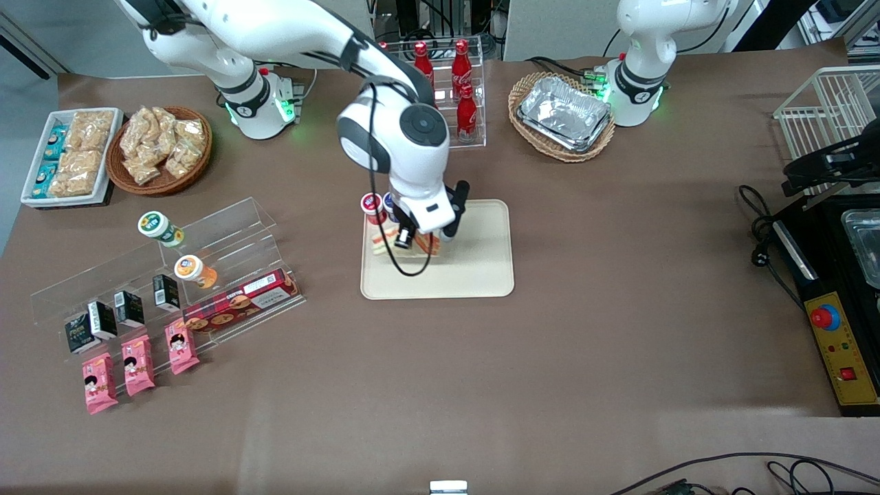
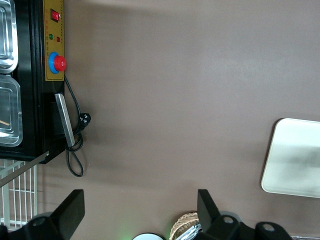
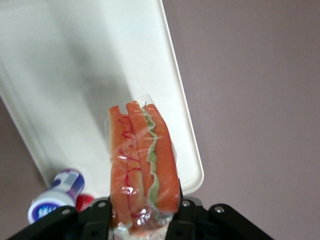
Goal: Place sandwich on tray
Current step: 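Carry the held sandwich over the cream tray, then lower the sandwich onto the tray and open the right gripper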
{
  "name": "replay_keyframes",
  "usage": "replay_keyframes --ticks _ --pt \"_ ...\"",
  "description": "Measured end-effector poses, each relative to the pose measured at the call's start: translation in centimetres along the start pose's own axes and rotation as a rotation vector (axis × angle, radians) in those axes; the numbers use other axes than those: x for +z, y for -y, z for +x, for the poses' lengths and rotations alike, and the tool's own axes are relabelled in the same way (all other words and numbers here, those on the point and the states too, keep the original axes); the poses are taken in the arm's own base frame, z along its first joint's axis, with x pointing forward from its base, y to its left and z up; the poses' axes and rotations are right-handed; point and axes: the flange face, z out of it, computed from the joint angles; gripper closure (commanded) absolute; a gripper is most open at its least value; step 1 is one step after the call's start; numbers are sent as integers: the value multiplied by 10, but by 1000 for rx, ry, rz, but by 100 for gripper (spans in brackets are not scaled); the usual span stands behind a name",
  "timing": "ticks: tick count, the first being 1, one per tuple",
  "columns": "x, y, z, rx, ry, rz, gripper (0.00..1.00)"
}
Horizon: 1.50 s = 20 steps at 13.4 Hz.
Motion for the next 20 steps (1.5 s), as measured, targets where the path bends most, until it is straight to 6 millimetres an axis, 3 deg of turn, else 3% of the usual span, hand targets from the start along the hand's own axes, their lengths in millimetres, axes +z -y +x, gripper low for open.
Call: replay_keyframes --ticks 5,9,11,15,16,17,20 --pt "49 -3 18 10 -13 -11 59" --pt "85 10 30 33 -8 -30 58" --pt "98 20 37 44 -6 -39 52" --pt "111 27 43 58 -15 -44 49" --pt "112 26 44 61 -26 -45 34" --pt "112 26 45 63 -36 -46 0" --pt "112 22 44 103 -44 -47 0"
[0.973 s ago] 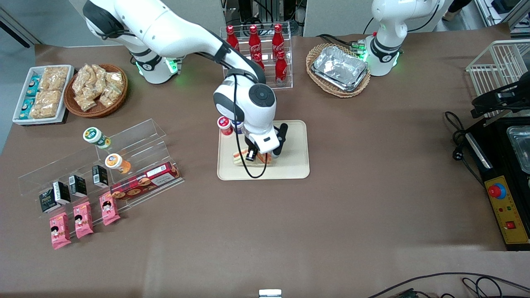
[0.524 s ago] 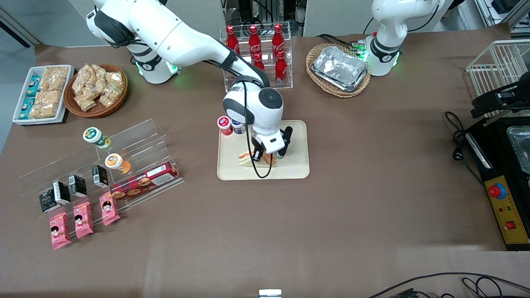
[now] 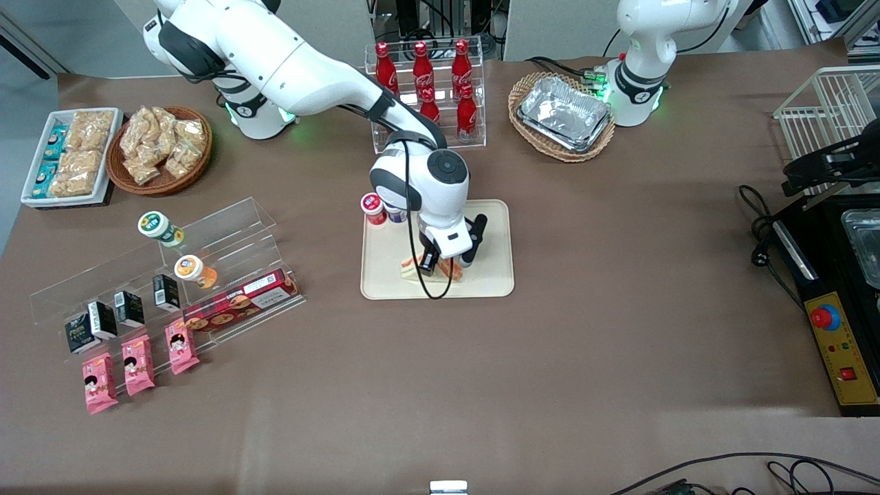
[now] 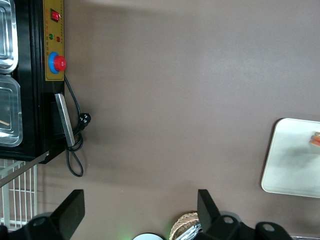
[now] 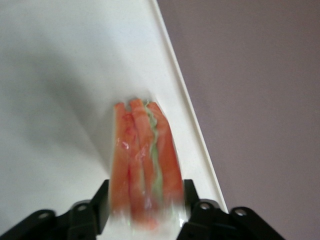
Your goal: Place sandwich on tray
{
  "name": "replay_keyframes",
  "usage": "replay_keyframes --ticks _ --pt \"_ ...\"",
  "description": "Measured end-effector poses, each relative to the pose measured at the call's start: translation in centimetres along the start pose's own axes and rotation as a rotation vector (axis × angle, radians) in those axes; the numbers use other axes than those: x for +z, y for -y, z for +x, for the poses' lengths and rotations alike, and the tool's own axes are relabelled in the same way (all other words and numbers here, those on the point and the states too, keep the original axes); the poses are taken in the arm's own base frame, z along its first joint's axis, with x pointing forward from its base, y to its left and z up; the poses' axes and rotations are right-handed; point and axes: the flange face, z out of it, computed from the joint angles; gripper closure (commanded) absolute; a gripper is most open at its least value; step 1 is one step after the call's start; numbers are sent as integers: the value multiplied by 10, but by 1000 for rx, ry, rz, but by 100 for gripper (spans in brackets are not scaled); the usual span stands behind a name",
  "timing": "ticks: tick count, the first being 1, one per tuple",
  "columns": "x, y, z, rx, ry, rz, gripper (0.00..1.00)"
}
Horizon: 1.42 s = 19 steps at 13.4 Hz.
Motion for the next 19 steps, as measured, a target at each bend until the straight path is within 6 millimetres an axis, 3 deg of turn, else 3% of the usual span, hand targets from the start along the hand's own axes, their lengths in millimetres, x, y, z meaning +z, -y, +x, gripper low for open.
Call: replay_keyframes --ticks 5,9,14,19 --pt "-12 -23 -1 82 -25 -5 0" --pt "-62 -80 -20 240 -66 59 0" --pt "-136 -163 -90 448 -35 126 0" --pt "-204 -241 -194 660 6 175 0"
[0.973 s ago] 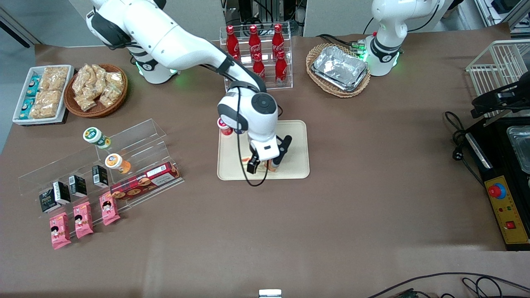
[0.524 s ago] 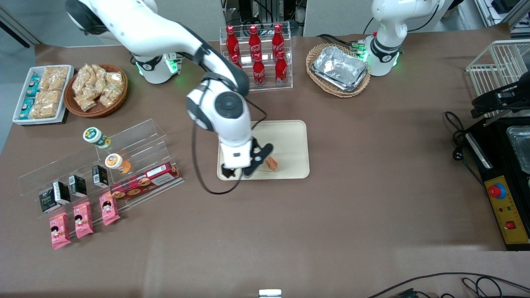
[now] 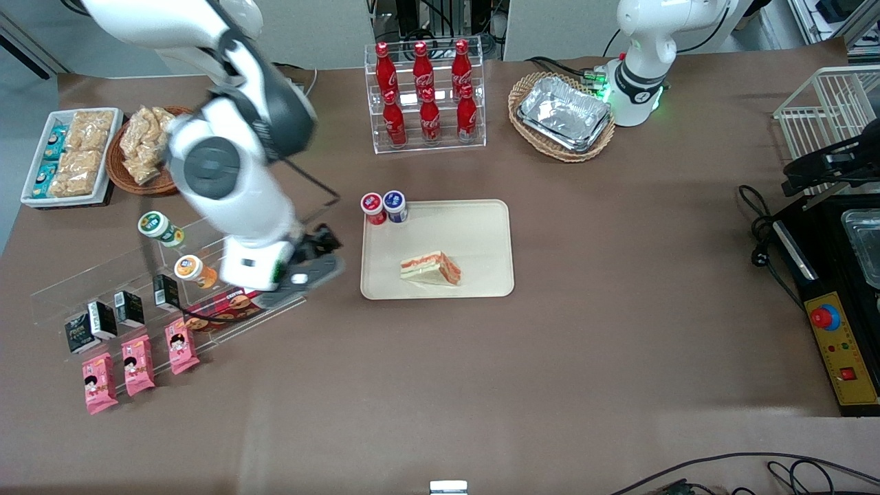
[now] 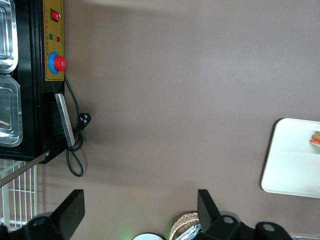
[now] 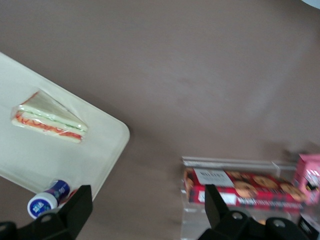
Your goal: Place sandwich on tray
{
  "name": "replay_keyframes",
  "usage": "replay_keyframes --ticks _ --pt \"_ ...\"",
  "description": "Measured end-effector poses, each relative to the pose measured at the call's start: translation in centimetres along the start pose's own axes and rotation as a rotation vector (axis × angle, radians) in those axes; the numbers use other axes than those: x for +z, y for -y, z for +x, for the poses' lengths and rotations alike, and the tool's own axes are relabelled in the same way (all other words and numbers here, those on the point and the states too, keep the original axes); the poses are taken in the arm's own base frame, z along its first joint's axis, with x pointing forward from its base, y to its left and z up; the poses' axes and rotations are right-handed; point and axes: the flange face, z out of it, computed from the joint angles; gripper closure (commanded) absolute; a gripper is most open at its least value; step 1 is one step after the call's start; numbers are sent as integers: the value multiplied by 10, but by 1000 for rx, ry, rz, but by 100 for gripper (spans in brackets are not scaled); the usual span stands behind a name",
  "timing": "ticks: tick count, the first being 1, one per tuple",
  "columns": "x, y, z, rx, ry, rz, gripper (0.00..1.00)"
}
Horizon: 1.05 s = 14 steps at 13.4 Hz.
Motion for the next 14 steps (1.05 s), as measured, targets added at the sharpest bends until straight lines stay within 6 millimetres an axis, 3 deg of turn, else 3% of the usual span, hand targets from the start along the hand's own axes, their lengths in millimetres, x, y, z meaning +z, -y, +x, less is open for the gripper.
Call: replay_keyframes --ticks 6,9,11,14 --pt "-66 -125 -60 240 -20 40 0" --pt "-84 -184 -95 360 -15 17 0" --pt "-93 -208 -114 410 -11 7 0" --pt "-111 -227 -135 461 -30 -8 0"
